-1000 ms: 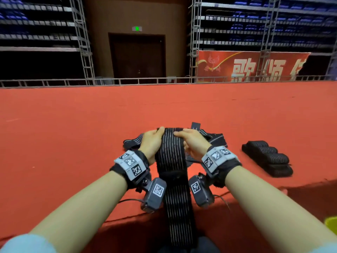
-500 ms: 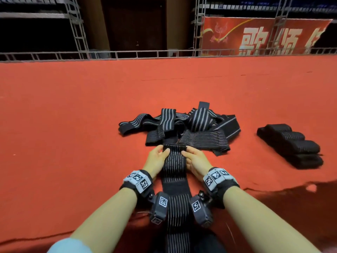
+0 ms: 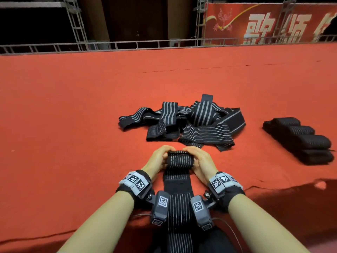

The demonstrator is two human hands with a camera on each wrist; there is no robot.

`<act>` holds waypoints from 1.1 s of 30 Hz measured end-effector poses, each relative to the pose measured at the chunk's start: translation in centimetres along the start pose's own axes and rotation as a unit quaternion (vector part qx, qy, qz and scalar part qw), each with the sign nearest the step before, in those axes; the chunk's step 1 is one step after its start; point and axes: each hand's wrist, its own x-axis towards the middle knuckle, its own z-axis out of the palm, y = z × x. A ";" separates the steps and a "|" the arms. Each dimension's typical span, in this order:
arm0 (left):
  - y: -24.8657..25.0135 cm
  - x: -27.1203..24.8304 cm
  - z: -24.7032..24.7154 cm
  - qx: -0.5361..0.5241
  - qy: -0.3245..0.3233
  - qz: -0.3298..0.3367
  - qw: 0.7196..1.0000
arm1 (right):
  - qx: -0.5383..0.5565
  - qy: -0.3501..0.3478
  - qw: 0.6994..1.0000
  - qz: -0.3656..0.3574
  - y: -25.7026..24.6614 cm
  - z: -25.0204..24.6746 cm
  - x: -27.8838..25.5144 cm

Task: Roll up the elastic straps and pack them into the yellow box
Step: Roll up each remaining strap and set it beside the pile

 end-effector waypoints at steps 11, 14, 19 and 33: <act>-2.0 -1.8 0.0 -0.006 0.060 0.074 0.995 | -0.044 -0.039 0.998 -0.005 0.0 0.4 -0.5; -2.0 -2.1 0.2 -0.021 0.058 0.098 0.993 | -0.118 -0.008 0.992 -0.033 0.0 0.6 -0.4; -1.8 -2.4 -0.7 -0.076 0.026 0.090 0.993 | -0.078 -0.030 0.996 -0.027 0.0 1.5 -1.7; -1.2 -2.5 -0.6 -0.055 0.045 0.061 0.996 | 0.042 -0.017 0.999 0.007 -0.3 1.5 -2.5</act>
